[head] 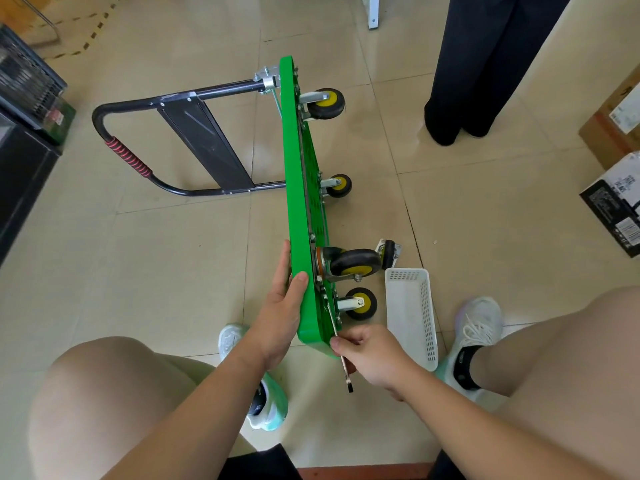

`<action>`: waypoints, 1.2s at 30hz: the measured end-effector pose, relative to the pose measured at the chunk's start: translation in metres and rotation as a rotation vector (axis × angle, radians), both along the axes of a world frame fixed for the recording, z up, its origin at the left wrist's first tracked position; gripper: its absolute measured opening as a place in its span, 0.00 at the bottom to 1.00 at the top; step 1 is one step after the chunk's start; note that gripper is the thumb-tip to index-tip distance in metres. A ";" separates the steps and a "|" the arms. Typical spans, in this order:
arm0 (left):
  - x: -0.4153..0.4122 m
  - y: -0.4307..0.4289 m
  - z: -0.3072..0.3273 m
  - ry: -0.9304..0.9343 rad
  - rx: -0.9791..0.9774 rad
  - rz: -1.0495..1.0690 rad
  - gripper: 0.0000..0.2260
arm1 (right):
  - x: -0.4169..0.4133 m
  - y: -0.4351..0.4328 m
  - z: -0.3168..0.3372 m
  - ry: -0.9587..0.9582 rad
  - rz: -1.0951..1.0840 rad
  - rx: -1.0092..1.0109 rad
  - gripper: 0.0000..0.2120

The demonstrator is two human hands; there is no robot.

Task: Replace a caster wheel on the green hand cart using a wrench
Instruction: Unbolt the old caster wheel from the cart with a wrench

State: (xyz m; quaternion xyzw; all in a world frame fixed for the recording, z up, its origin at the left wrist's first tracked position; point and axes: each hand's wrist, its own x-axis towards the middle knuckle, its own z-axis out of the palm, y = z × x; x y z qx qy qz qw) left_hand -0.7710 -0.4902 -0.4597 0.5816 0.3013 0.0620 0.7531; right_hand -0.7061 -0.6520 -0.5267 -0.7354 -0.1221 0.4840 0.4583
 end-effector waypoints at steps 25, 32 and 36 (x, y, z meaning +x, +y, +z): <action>0.001 -0.001 0.002 0.017 -0.002 -0.002 0.26 | 0.027 0.012 -0.036 -0.202 0.096 -0.109 0.13; 0.001 -0.001 0.004 0.022 -0.008 -0.005 0.27 | 0.012 -0.004 -0.018 -0.085 0.045 -0.091 0.10; 0.000 -0.002 0.003 0.021 -0.006 -0.006 0.27 | 0.003 -0.005 -0.007 0.115 -0.027 0.011 0.06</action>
